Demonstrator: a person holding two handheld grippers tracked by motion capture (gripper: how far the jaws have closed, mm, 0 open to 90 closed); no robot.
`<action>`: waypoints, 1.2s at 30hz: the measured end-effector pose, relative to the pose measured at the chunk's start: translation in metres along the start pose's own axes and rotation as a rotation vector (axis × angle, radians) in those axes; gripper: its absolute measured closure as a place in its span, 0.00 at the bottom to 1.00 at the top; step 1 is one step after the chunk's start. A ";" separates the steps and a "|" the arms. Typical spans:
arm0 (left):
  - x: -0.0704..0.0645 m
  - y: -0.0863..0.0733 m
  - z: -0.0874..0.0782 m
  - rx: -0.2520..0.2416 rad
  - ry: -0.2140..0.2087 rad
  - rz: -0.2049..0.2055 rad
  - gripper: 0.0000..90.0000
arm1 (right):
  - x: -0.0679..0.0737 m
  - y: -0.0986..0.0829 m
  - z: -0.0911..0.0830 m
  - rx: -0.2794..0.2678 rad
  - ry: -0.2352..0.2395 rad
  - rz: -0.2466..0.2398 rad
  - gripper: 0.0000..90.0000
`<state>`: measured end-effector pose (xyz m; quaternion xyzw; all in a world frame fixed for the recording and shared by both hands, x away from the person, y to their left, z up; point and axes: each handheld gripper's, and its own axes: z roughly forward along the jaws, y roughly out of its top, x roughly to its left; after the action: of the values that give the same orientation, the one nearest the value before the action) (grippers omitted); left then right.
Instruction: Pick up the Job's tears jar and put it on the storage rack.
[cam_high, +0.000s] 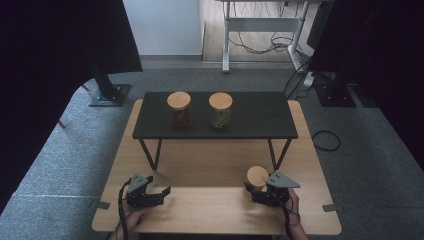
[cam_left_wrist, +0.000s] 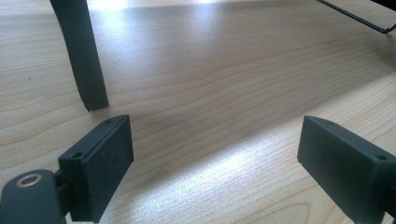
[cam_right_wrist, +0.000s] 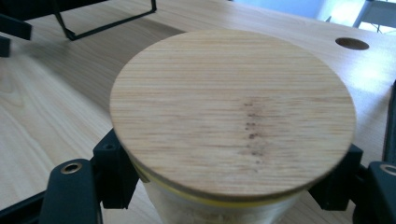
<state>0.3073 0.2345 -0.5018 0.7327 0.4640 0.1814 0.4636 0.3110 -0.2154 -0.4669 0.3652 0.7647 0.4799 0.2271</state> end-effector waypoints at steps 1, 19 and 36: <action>0.000 0.000 0.000 0.000 0.000 0.000 0.11 | 0.001 0.000 -0.002 -0.003 0.004 0.000 0.27; 0.000 0.000 0.000 0.001 -0.001 0.003 0.11 | 0.011 0.013 -0.021 -0.069 0.035 -0.041 0.27; 0.003 0.001 0.001 0.009 -0.025 -0.005 0.12 | 0.021 0.037 -0.031 -0.117 0.062 -0.064 0.28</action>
<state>0.3101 0.2361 -0.5022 0.7358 0.4609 0.1687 0.4666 0.2886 -0.2069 -0.4203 0.3116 0.7534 0.5272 0.2395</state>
